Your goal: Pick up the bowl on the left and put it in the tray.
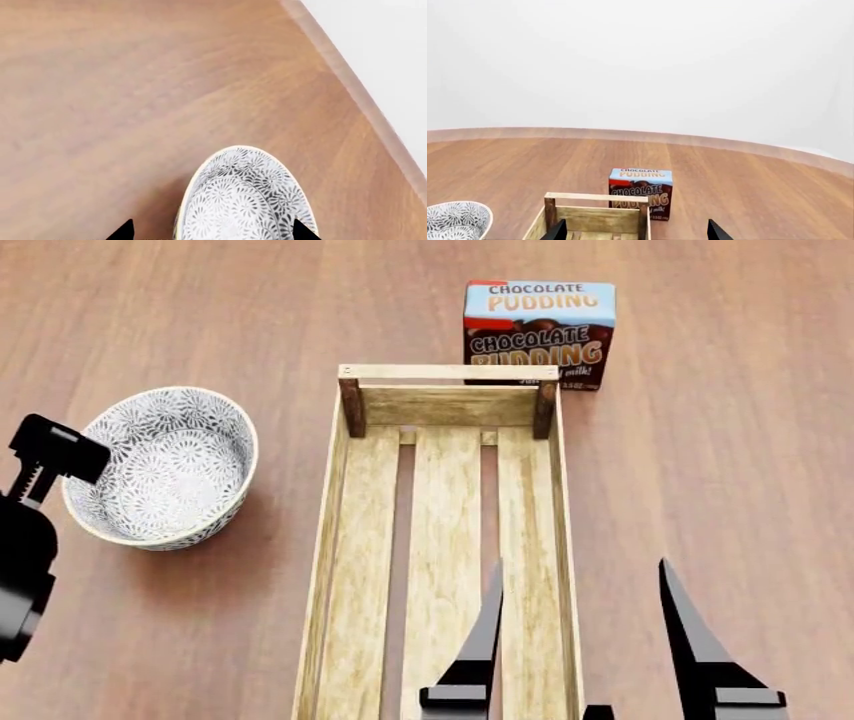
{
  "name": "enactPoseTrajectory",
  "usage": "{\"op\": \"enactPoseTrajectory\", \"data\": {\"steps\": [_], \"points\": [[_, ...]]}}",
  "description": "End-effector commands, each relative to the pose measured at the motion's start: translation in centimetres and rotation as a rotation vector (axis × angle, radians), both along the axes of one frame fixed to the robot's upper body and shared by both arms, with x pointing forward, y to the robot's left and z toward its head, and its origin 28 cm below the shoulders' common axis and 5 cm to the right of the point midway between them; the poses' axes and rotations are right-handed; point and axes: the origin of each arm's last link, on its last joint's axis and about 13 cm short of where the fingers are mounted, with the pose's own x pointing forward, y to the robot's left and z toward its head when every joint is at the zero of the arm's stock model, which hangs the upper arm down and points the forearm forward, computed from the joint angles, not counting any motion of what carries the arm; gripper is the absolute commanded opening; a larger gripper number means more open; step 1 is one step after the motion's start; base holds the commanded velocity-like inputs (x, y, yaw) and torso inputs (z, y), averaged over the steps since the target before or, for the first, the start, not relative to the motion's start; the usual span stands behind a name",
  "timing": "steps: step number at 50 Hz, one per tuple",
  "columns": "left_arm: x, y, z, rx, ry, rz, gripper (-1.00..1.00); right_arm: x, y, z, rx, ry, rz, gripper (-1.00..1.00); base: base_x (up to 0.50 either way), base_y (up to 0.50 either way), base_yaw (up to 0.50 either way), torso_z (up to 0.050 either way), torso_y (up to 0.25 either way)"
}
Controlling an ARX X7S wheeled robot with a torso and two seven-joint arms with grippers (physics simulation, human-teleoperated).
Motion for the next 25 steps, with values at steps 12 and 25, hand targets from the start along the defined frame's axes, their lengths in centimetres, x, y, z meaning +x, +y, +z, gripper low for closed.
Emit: {"op": "enactPoseTrajectory", "data": {"steps": [12, 25], "points": [[1.2, 0.0, -1.6, -0.054, 0.012, 0.019, 1.0, 0.0, 0.0, 0.1, 0.009, -0.006, 0.021, 1.0, 0.0, 0.0, 0.0, 0.0, 0.0], [1.7, 0.1, -2.0, -0.068, 0.019, 0.026, 1.0, 0.0, -0.1, 0.1, 0.009, -0.007, 0.018, 1.0, 0.0, 0.0, 0.0, 0.0, 0.0]]}}
